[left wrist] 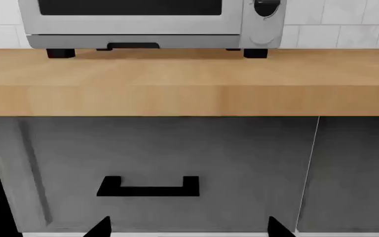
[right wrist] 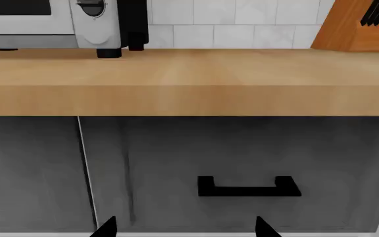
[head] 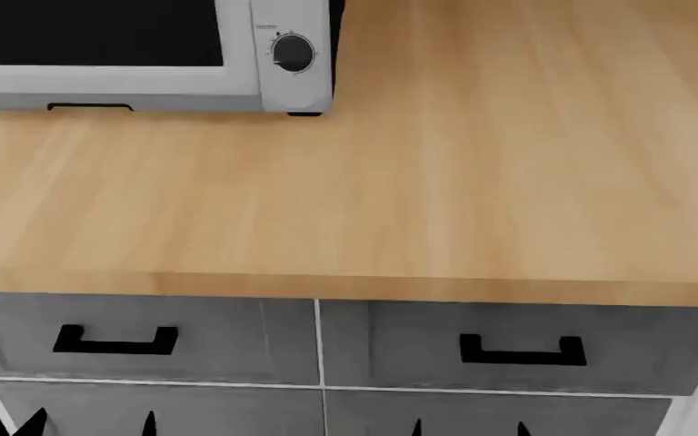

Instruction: Open the toaster oven door.

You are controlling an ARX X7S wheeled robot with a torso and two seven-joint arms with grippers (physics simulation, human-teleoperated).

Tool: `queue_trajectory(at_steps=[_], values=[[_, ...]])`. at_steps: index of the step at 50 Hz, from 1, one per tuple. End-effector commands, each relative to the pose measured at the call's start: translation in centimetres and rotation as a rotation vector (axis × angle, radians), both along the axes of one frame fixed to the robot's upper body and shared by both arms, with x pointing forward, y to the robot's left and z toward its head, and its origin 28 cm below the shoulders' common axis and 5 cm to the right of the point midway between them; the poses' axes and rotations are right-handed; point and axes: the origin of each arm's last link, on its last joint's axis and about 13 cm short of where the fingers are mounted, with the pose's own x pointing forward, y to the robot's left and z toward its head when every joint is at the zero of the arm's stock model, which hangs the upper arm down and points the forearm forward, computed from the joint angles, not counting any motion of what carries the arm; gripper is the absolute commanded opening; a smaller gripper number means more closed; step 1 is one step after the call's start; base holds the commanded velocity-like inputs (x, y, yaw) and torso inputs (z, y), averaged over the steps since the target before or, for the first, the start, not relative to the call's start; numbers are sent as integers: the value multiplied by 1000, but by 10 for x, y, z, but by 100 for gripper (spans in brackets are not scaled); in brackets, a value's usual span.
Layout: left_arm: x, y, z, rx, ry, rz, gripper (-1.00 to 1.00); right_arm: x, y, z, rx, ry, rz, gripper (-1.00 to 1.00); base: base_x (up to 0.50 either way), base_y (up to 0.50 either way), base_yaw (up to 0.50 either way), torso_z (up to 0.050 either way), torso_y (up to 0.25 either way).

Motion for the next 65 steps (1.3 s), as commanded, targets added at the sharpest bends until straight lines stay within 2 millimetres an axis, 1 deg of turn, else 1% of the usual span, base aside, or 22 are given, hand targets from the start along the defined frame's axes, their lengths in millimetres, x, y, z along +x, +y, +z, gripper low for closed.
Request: queue_trajectory(at_steps=[1,7,12,13,22,36,53,55,56,57,61,65], values=[[0,0,-1,0,0,0,100,0,0,0,0,0,0,100,0,0,0,0,0],[-1,0,3,-25,1,-25,100,0,0,-1,4,2,-4,100,0,0,0,0,0],[-5,-2,6,-78,14,-55,100,-1,1,-2,9,3,-6,100,0,0,0,0,0],[-7,-2,7,-116,12,-61,100,-1,1,-2,10,6,-4,100,0,0,0,37,0],[-8,-2,12,-109,23,-57,100,-2,3,-3,11,13,2,100,0,0,0,50,2],[-8,-2,13,-96,29,-66,100,-3,4,-5,18,21,6,100,0,0,0,50,1],[-8,-1,12,-91,36,-76,100,-2,5,-2,19,18,7,100,0,0,0,50,1],[-7,-1,15,-107,32,-61,100,-1,4,1,15,14,1,100,0,0,0,50,2],[-6,0,19,-93,56,-38,100,-1,3,6,6,7,0,100,0,0,0,50,0],[-5,1,24,-94,44,-40,100,0,3,11,1,0,0,100,0,0,0,0,0],[2,8,48,-39,52,-18,100,6,-3,35,-8,-38,-5,100,0,0,0,0,0],[8,15,77,-44,41,-12,100,16,-8,58,-20,-69,-3,100,0,0,0,0,0]])
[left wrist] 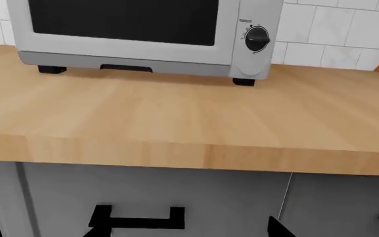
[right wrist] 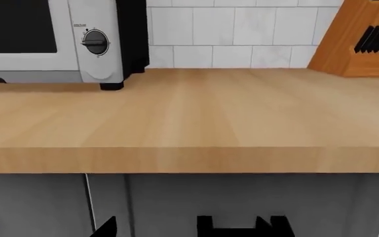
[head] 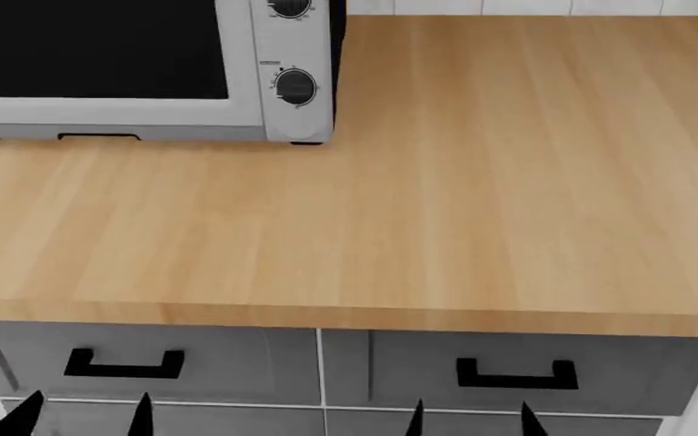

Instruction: Open the toaster oven door.

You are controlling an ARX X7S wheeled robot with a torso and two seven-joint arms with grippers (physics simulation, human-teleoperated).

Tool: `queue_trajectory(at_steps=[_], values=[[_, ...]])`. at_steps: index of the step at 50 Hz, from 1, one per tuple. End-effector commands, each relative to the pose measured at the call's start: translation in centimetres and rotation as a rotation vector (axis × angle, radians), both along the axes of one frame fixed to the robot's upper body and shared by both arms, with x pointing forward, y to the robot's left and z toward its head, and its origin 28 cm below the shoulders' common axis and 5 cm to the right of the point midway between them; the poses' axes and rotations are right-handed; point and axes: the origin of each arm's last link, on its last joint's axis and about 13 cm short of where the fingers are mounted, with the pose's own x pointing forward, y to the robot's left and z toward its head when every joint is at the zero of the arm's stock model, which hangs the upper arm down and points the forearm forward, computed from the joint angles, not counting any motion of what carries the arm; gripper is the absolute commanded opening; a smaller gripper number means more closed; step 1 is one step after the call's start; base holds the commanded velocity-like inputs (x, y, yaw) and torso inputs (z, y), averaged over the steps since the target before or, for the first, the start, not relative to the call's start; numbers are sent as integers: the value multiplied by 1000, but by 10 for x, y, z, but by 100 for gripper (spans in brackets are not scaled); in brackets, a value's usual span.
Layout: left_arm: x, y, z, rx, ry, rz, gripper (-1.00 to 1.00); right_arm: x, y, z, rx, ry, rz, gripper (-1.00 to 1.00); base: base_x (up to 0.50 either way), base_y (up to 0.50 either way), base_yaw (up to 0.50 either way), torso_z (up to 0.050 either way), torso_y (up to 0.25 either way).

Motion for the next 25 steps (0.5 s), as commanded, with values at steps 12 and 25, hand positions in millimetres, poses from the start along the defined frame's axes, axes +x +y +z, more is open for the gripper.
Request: queue_trajectory(at_steps=[12,25], values=[[34,24,109,33,-50,12,100,37,-17,95,-42,-123,1,100,0,0,0,0,0],[76,36,157,25,-69,32,100,83,-27,154,-101,-164,3,100,0,0,0,0,0]])
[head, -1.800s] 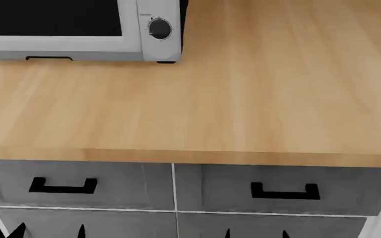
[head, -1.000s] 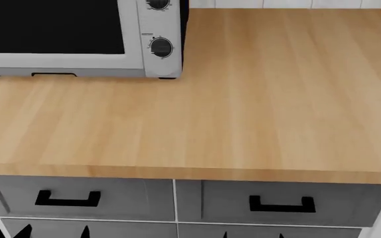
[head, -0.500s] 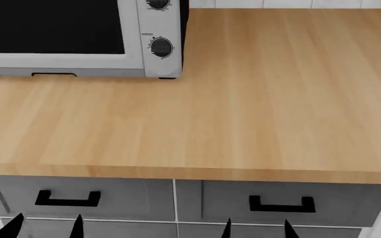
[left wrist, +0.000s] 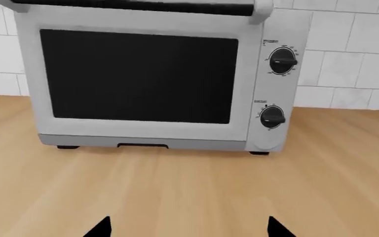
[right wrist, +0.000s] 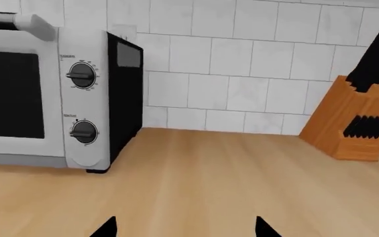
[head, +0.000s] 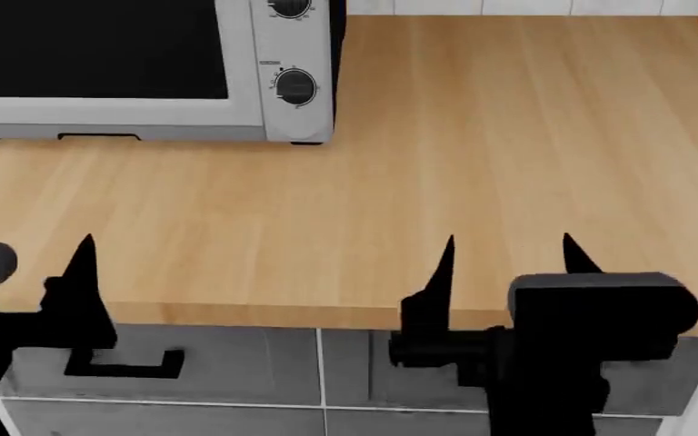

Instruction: Open the toaster oven door.

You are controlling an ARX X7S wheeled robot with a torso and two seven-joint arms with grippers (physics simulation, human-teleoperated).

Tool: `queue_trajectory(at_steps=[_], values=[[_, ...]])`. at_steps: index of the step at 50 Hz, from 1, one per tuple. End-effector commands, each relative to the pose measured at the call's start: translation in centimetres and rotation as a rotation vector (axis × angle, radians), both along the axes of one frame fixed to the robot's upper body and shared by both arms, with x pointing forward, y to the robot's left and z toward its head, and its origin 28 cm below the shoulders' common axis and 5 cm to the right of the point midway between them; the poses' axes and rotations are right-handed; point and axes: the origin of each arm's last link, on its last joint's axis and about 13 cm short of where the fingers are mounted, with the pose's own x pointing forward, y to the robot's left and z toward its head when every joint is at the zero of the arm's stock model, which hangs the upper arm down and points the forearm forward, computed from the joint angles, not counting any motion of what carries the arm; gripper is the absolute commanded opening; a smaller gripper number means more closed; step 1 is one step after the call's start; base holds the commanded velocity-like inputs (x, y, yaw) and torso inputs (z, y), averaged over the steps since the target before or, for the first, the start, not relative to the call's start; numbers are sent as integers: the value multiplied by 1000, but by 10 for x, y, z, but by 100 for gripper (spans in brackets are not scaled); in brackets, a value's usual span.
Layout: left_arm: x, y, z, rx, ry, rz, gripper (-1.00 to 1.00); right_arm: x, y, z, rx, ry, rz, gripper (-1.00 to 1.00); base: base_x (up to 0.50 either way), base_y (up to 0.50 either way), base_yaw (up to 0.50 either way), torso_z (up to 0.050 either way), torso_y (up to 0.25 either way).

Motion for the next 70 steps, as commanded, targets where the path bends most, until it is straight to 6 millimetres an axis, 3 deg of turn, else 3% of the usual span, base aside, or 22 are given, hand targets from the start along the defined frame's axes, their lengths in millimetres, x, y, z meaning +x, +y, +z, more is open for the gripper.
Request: queue_trajectory(at_steps=[1,8,21,35,70], values=[[28,10,47,-8,-19,14,100,30,-7,52,-44,-39,-1,100,0,0,0,0,0],[52,14,72,6,-29,-2,100,52,-9,75,-46,-44,-6,100,0,0,0,0,0],[68,18,86,23,-28,5,100,66,-7,94,-62,-30,3,100,0,0,0,0,0],[67,17,86,57,-25,-4,100,65,-8,89,-63,-12,1,100,13,0,0,0,0],[64,17,88,86,-23,-12,100,64,-8,81,-65,4,13,100,264,0,0,0,0]])
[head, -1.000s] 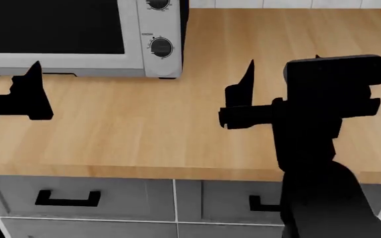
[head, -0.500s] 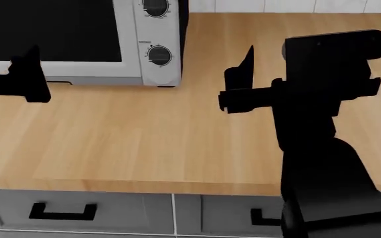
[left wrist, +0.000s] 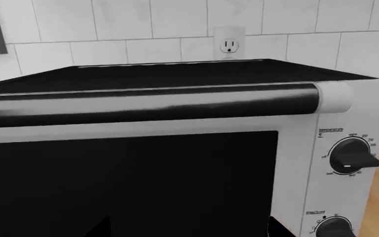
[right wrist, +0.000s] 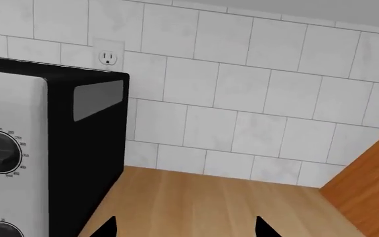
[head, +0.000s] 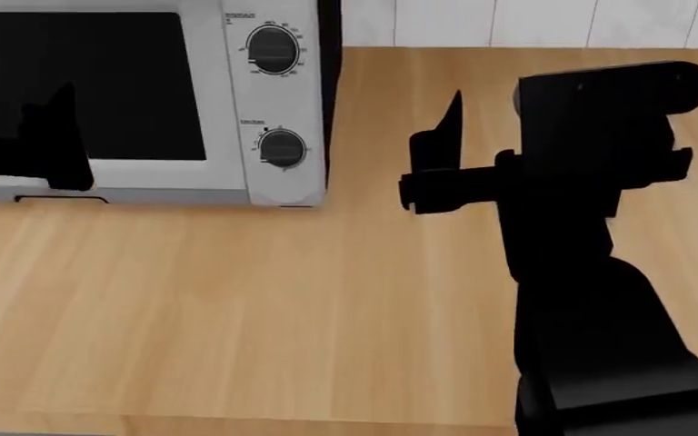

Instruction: Open the toaster oven door.

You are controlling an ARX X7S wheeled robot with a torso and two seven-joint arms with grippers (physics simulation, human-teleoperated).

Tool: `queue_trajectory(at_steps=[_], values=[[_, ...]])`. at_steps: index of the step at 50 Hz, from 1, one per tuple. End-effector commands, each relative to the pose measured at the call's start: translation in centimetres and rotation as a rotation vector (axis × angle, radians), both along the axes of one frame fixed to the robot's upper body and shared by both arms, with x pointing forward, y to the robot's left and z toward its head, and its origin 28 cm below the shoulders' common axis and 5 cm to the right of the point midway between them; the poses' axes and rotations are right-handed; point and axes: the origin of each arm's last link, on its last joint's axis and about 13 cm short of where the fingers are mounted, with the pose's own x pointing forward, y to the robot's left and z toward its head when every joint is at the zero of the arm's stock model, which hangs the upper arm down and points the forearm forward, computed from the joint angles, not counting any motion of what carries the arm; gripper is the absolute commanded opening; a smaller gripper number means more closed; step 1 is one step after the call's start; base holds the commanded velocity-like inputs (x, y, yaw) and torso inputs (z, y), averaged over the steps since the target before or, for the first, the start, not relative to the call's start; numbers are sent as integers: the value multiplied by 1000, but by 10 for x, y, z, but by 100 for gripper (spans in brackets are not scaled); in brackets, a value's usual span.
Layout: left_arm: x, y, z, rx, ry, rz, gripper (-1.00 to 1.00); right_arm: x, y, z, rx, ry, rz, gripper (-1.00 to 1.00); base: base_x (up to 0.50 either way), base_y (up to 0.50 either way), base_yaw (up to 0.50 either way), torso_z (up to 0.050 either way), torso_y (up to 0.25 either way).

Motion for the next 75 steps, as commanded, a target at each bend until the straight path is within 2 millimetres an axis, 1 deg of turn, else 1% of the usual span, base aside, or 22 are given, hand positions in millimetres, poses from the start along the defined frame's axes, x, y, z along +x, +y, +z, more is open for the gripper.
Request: queue_trajectory(at_steps=[1,7,13,19,26,27,29,32,36,41,43,48,55,57,58,60,61,75], values=[[0,1,1,6,3,0,100,0,0,-2,0,6,4,100,262,0,0,0,0],[0,1,0,5,6,3,100,0,0,-4,2,5,4,100,264,0,0,0,0],[-1,2,-2,13,12,-1,100,0,1,-3,6,7,7,100,0,0,0,0,0],[-3,3,-4,56,11,-10,100,-1,0,-3,9,6,8,100,0,0,0,0,0],[-9,4,-4,216,-9,-38,100,0,-1,-4,11,8,10,100,0,0,0,0,0],[-10,5,-3,271,-22,-43,100,0,-1,-5,11,9,11,100,0,0,0,0,0],[-13,7,0,325,-35,-50,100,0,-1,-5,12,10,11,100,0,0,0,0,0],[-17,10,4,471,-63,-48,100,0,-1,-6,14,12,15,100,0,0,0,0,0],[-20,15,11,604,-83,-41,100,0,-1,-6,17,13,19,100,0,0,0,0,0],[-22,19,17,691,-93,-31,100,0,-1,-6,18,14,19,100,0,0,0,0,0],[-24,20,20,760,-98,-33,100,-1,-2,-6,19,14,20,100,0,0,0,0,0],[-29,22,23,869,-99,-58,100,-1,-2,-8,21,16,19,100,0,0,0,0,0],[-30,30,31,1041,-129,-69,100,-1,-1,-10,23,21,23,100,0,0,0,0,0],[-29,32,31,1051,-125,-72,100,1,-1,-12,24,23,24,100,0,0,0,0,0],[-29,33,31,1089,-128,-79,100,1,0,-12,23,23,26,100,0,0,0,0,0],[-28,34,30,1093,-123,-85,100,0,0,-11,23,24,29,100,0,0,0,0,0],[-27,35,30,1125,-127,-85,100,0,0,-11,22,24,29,100,0,0,0,0,0],[-8,41,42,1166,-151,-84,100,1,2,-12,14,29,34,100,0,0,0,0,0]])
